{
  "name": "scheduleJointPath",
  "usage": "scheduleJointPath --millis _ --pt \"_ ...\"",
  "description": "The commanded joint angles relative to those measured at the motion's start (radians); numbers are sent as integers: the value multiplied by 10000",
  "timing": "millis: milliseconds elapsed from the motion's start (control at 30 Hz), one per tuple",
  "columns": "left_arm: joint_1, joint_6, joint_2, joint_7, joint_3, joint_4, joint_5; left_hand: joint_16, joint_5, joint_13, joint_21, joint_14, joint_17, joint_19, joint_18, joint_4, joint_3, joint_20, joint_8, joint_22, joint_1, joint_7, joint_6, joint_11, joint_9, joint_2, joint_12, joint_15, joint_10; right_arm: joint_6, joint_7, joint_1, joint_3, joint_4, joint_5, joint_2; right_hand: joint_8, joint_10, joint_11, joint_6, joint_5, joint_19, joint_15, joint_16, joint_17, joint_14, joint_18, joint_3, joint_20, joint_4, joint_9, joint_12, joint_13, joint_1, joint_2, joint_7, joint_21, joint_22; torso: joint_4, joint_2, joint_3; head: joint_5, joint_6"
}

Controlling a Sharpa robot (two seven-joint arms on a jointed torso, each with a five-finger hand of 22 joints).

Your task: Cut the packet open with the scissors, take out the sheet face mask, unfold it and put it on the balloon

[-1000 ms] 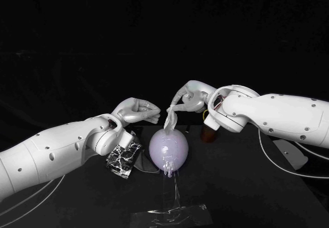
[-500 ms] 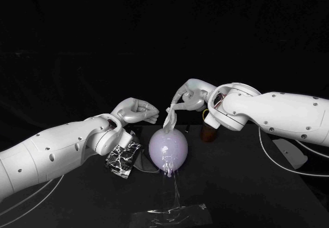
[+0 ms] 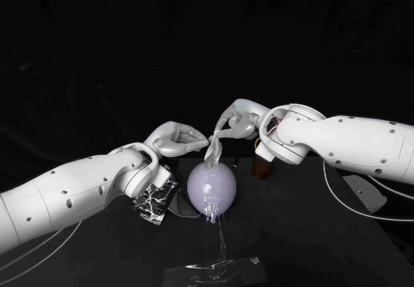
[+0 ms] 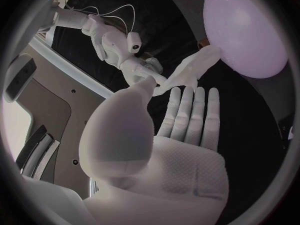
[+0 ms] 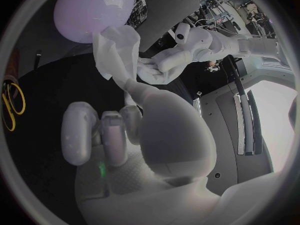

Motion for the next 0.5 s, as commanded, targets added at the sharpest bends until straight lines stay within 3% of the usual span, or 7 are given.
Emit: scheduleJointPath --millis 33,200,500 --pt "16 -272 123 -125 16 -31 -1019 138 -41 36 -72 -113 53 -68 -28 95 -265 -1 -54 11 204 89 20 -2 1 38 95 -33 -83 -255 -120 26 24 27 -209 15 45 490 -262 21 52 434 -69 70 2634 1080 -125 86 -31 1 632 8 1375 -45 31 -29 60 2107 -9 -21 -5 12 39" --pt "17 -326 269 -612 17 -122 -1457 435 -40 122 -78 -180 182 1 -8 269 -710 -6 -61 32 551 54 164 -55 25 205 310 -71 -38 -313 -112 88 46 49 -228 28 45 490 -262 21 52 434 -69 70 2634 1080 -125 86 -31 1 632 8 1375 -45 31 -29 60 2107 -15 -9 4 3 102" --pt "19 -284 412 -1092 18 -217 -1756 796 -34 228 37 -144 324 277 126 269 -721 -19 -44 76 1215 -82 410 -163 42 545 569 -157 55 -332 -101 154 71 153 -306 9 68 497 -265 14 52 442 -73 70 2634 1080 -131 144 -33 -43 648 11 1380 -85 7 -31 95 2114 -17 0 4 -24 102"
